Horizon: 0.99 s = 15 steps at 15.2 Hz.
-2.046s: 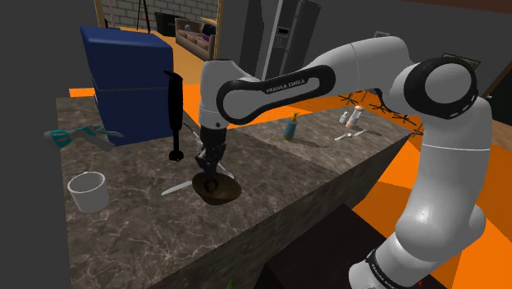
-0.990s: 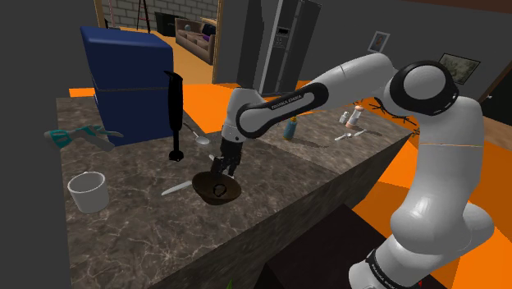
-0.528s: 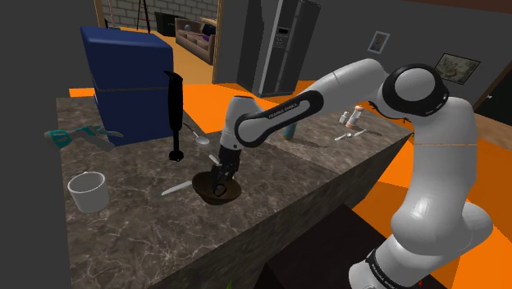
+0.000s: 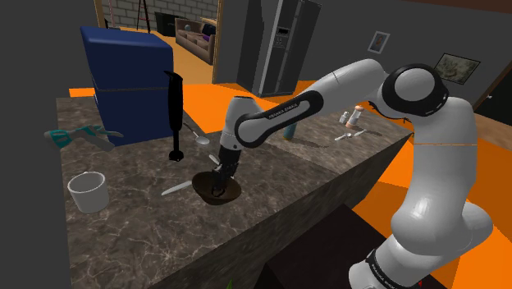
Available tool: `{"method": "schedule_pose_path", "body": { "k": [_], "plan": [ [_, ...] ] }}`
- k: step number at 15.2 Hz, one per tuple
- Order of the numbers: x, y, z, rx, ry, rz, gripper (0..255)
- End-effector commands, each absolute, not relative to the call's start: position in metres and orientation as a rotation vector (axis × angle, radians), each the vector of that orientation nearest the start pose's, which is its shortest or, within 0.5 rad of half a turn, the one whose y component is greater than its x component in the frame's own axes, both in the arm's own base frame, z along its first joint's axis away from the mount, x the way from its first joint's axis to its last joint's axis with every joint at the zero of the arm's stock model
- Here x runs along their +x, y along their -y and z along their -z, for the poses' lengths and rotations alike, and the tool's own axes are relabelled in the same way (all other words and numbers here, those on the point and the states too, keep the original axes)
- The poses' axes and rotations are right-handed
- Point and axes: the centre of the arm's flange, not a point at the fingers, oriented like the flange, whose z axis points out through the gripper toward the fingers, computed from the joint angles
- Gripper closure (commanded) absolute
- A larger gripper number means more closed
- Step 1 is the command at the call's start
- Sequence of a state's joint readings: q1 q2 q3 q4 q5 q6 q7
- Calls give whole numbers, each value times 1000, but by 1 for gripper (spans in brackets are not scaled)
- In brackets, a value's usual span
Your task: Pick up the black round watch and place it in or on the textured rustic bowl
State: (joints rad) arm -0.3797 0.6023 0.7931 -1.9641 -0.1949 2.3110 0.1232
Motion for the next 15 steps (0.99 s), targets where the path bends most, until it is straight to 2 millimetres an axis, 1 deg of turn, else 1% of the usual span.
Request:
{"method": "schedule_pose_path", "body": {
  "k": [1,8,15],
  "plan": [
    [564,-223,-242,-2836,505,-189,255],
    [564,-223,-242,-2836,505,-189,255],
    [564,-223,-279,-2836,505,-189,255]
  ]
}}
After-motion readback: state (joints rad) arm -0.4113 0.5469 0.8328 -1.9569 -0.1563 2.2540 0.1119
